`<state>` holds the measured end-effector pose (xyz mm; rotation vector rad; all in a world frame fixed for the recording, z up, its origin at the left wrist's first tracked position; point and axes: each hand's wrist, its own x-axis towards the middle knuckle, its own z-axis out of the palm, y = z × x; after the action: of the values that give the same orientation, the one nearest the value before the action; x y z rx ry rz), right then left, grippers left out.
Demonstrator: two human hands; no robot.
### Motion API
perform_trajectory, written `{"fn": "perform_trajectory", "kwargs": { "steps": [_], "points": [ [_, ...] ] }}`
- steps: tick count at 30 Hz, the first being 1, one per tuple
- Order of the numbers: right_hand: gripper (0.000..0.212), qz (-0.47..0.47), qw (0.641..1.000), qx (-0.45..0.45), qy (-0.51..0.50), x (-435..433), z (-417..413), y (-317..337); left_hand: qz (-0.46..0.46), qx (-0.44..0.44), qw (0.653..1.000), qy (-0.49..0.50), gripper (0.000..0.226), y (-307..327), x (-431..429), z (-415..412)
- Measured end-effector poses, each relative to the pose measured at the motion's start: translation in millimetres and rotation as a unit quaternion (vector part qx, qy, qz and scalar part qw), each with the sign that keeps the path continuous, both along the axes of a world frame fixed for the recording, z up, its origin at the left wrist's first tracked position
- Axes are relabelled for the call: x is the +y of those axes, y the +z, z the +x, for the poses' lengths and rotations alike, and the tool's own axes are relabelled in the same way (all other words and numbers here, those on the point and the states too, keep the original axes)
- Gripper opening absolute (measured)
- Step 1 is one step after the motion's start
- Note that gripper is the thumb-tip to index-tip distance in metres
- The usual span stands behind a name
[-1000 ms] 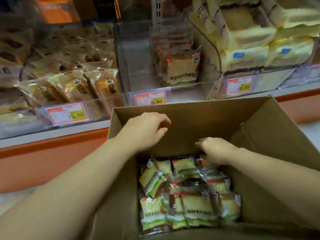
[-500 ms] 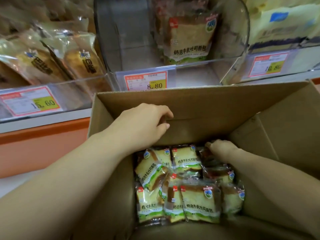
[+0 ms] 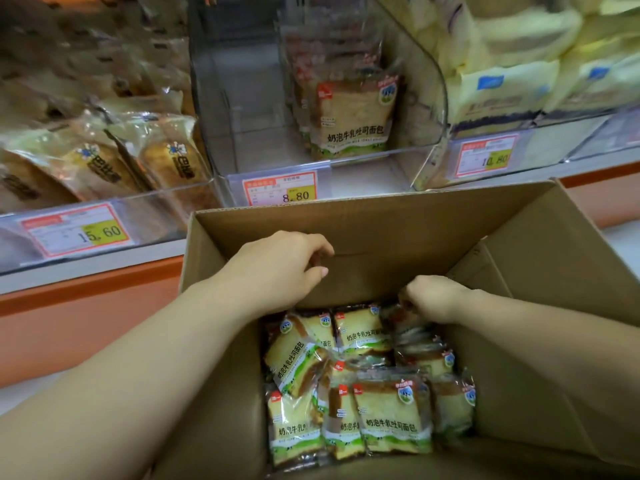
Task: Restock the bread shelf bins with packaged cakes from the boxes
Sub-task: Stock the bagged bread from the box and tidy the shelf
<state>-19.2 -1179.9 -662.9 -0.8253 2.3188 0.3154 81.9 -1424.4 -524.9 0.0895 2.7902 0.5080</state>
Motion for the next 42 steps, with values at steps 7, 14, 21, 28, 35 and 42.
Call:
{"fn": "perform_trajectory", "kwargs": {
  "steps": [7,14,21,28,35,42],
  "points": [
    [0.042,-0.145,0.972,-0.06,-0.172,23,7,-21,0.001,0.043,0.999,0.016,0.032,3,-4,2],
    [0.065,-0.173,0.948,-0.088,-0.25,11,-14,-58,0.036,0.022,0.999,0.018,0.03,-2,-3,-6],
    [0.012,-0.176,0.945,-0.044,-0.271,16,-5,-96,0.039,-0.001,0.999,0.011,0.029,-7,0,-7],
    [0.018,-0.184,0.966,-0.039,-0.176,9,0,-47,0.039,0.004,0.999,-0.013,0.03,-7,3,-6],
    [0.01,-0.374,0.9,-0.071,-0.215,-17,24,70,0.047,-0.013,0.995,-0.082,0.046,-4,2,4],
    [0.007,-0.581,0.753,-0.144,-0.272,-42,67,146,0.106,0.039,0.987,-0.114,0.059,7,10,9]
  ]
}}
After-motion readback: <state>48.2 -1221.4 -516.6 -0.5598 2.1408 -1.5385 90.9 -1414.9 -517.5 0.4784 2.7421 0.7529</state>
